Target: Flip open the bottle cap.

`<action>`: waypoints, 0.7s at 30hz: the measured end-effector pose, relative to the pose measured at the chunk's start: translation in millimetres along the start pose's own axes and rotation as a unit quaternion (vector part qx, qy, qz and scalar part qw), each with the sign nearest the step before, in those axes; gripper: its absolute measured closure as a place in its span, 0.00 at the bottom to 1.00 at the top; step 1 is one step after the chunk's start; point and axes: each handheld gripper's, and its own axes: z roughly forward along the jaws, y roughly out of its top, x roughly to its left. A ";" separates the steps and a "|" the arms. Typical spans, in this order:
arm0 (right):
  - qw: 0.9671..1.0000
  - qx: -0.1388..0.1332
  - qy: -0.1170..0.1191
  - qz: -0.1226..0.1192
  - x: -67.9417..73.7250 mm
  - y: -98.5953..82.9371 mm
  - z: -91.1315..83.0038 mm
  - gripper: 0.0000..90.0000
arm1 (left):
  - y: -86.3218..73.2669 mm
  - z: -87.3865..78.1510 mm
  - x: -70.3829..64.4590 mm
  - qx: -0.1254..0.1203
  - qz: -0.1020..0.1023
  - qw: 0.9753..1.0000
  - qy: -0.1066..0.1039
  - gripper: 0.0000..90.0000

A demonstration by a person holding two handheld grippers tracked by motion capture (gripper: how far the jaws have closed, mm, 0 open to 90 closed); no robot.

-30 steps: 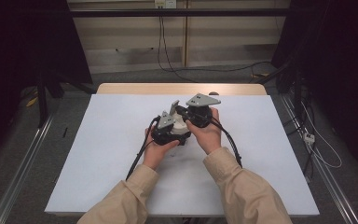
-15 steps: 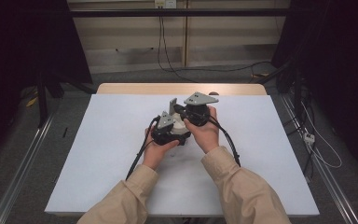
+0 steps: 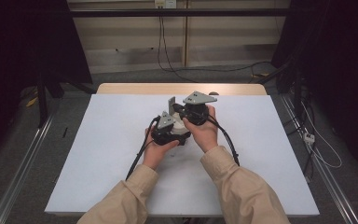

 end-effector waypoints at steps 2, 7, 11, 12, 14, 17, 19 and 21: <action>1.000 -0.001 0.000 0.000 -0.4 -0.4 1.2 1.00 | 0.0 0.0 0.0 0.000 0.000 1.000 0.000 0.20; 1.000 0.000 0.002 0.001 -0.6 -0.8 2.9 1.00 | -0.1 0.1 0.0 0.000 -0.001 1.000 -0.001 0.20; 1.000 0.001 0.002 -0.001 -0.8 -0.6 4.2 1.00 | 0.0 0.0 0.0 0.001 0.000 1.000 0.000 0.20; 1.000 0.000 0.002 -0.001 -0.8 -0.8 4.6 1.00 | 0.0 0.1 -0.1 0.000 0.000 1.000 -0.001 0.20; 1.000 0.001 0.002 0.000 -0.9 -1.4 5.5 1.00 | -0.1 0.1 0.0 0.000 -0.001 1.000 -0.001 0.20; 1.000 0.000 0.003 0.002 -0.9 -1.7 6.5 1.00 | -0.1 0.0 0.3 0.000 0.000 1.000 -0.002 0.20; 1.000 -0.001 0.003 0.001 -1.0 -2.0 7.4 1.00 | -0.1 0.1 0.2 0.000 0.000 1.000 -0.002 0.20; 1.000 0.000 0.004 0.000 -1.5 -2.2 8.4 1.00 | -0.1 0.1 0.3 0.000 0.000 1.000 -0.002 0.20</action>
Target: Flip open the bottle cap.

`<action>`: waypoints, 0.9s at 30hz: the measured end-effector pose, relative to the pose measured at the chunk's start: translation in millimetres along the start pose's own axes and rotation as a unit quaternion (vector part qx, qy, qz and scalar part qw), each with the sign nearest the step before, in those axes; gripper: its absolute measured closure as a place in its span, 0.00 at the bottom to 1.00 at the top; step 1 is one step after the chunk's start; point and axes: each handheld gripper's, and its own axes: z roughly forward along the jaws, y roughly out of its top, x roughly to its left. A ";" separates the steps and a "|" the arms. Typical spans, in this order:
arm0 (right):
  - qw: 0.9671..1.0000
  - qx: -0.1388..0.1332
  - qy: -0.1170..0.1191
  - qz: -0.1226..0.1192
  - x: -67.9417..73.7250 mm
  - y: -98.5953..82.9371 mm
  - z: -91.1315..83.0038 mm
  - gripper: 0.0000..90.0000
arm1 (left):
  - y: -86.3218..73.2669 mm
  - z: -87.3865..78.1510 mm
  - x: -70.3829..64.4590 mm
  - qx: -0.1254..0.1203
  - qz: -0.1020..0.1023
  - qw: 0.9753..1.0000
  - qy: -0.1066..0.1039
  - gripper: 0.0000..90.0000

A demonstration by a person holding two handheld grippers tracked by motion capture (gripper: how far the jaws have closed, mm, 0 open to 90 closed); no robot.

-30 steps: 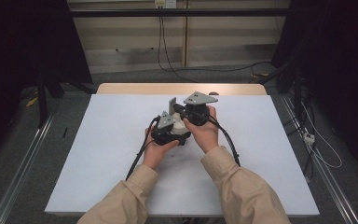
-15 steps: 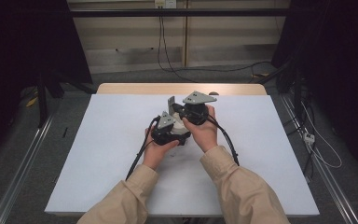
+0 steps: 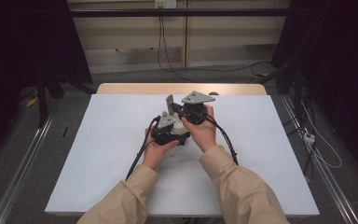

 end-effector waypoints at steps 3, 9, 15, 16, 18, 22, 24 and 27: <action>1.000 0.002 0.000 -0.001 0.0 0.4 1.0 1.00 | 0.0 0.0 0.1 0.000 0.000 1.000 0.000 0.20; 1.000 0.002 0.000 -0.002 -0.1 0.9 3.2 1.00 | -0.1 0.0 0.3 0.000 0.001 1.000 -0.001 0.20; 1.000 0.001 0.001 -0.001 -0.5 0.8 4.9 1.00 | -0.2 0.0 0.3 -0.001 -0.001 1.000 -0.001 0.21; 1.000 0.001 0.001 -0.002 -0.5 0.9 5.3 1.00 | -0.2 0.2 0.1 -0.002 -0.003 1.000 -0.001 0.21; 1.000 0.002 0.001 -0.001 -0.3 1.1 5.6 1.00 | -0.2 0.2 0.2 -0.002 -0.003 1.000 -0.001 0.21; 1.000 0.002 0.003 -0.001 -0.6 1.2 6.2 1.00 | -0.3 0.0 0.5 -0.001 -0.002 1.000 -0.001 0.21; 1.000 0.002 0.003 0.001 -0.8 1.2 6.4 1.00 | -0.3 0.0 0.7 -0.001 -0.002 1.000 -0.001 0.21; 1.000 0.003 0.002 -0.001 -0.8 1.4 6.9 1.00 | -0.3 0.1 0.5 -0.002 -0.003 1.000 -0.001 0.21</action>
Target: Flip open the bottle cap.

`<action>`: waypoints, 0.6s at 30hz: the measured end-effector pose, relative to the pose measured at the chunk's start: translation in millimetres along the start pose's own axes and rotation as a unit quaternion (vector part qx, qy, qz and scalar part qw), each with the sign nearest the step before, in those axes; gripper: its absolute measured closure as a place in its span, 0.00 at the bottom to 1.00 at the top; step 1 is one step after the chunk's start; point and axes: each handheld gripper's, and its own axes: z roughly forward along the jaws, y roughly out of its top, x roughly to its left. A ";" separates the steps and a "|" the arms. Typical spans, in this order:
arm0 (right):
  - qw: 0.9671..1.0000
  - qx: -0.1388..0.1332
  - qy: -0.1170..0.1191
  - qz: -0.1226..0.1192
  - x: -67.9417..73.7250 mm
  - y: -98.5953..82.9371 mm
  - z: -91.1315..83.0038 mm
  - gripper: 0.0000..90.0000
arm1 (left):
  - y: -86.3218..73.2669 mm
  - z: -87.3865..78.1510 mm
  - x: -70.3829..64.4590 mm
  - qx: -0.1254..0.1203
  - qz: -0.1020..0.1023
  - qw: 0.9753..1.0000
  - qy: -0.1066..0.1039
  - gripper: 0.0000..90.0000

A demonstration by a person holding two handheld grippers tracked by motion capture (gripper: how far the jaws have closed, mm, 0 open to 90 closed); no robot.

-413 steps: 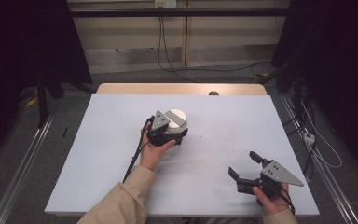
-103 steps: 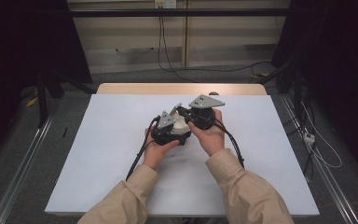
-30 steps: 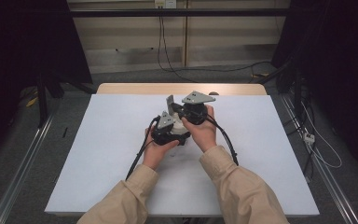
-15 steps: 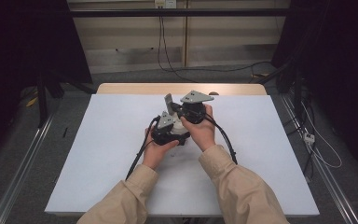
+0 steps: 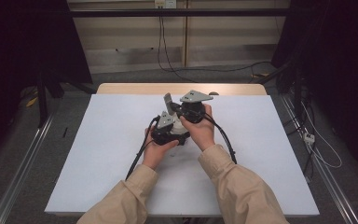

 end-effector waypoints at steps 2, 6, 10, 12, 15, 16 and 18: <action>1.000 0.000 0.001 0.000 -0.2 0.0 0.2 1.00 | -0.1 0.1 0.0 0.000 0.000 1.000 0.000 0.21; 1.000 0.000 0.001 0.001 -0.2 -0.1 0.5 1.00 | -0.1 0.1 0.2 -0.001 0.000 1.000 -0.001 0.21; 1.000 0.000 0.002 0.002 -0.4 -0.2 0.8 1.00 | -0.1 0.1 0.2 0.000 0.001 1.000 0.000 0.21; 1.000 0.001 0.001 0.001 -0.2 0.1 1.0 1.00 | -0.1 0.1 0.3 0.000 0.001 1.000 0.000 0.21; 1.000 0.002 0.001 -0.001 -0.2 0.6 1.5 1.00 | -0.2 0.2 0.3 -0.002 0.000 1.000 -0.001 0.21; 1.000 0.002 0.001 0.000 0.0 0.7 1.7 1.00 | -0.2 0.2 0.4 -0.002 -0.001 1.000 -0.001 0.21; 1.000 0.003 0.001 -0.001 -0.1 1.0 2.1 1.00 | -0.3 0.1 0.9 -0.002 0.000 1.000 -0.001 0.21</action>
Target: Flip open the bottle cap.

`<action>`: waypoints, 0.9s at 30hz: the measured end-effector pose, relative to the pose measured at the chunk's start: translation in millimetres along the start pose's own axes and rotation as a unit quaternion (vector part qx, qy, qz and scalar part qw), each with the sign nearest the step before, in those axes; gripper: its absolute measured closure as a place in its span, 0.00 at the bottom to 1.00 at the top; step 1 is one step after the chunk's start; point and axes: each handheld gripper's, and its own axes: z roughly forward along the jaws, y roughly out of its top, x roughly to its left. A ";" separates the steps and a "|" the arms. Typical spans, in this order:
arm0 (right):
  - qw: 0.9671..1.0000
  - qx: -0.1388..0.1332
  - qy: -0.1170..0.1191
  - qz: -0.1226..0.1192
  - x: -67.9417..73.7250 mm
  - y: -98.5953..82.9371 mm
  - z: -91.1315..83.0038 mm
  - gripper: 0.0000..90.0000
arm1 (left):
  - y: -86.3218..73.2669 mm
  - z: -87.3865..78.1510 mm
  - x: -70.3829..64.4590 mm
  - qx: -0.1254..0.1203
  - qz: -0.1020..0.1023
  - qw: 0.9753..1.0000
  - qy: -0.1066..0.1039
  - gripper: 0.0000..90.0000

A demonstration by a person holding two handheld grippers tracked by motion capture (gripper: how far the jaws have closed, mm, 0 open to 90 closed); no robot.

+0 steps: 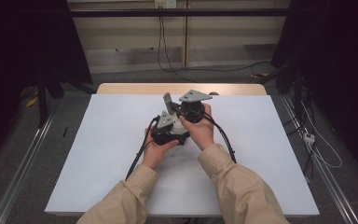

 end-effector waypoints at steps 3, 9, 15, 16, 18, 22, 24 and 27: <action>1.000 0.001 0.001 0.000 -0.2 0.4 0.8 1.00 | -0.1 0.0 0.4 0.000 -0.001 1.000 -0.002 0.21; 1.000 0.001 0.002 0.001 -0.9 0.6 2.1 1.00 | -0.2 0.3 -0.4 -0.002 -0.002 1.000 0.005 0.21; 1.000 0.002 0.004 0.001 -1.2 0.9 3.2 1.00 | -0.2 0.3 -0.5 -0.001 -0.002 1.000 0.004 0.21; 1.000 0.002 0.004 0.001 -1.2 0.9 3.3 1.00 | -0.2 0.3 -0.4 -0.001 -0.002 1.000 0.004 0.21; 1.000 0.002 0.004 0.002 -1.2 1.0 3.7 1.00 | -0.2 0.3 -0.5 -0.001 -0.002 1.000 0.004 0.21; 1.000 0.001 0.004 0.003 -1.2 0.6 5.0 1.00 | -0.1 0.2 -0.7 0.000 0.000 1.000 0.004 0.21; 1.000 0.000 0.005 0.004 -1.5 0.3 5.6 1.00 | -0.1 0.3 -0.6 0.000 0.000 1.000 0.004 0.21; 1.000 0.000 0.006 0.005 -1.9 0.1 6.2 1.00 | -0.1 0.3 -0.5 0.000 0.000 1.000 0.004 0.21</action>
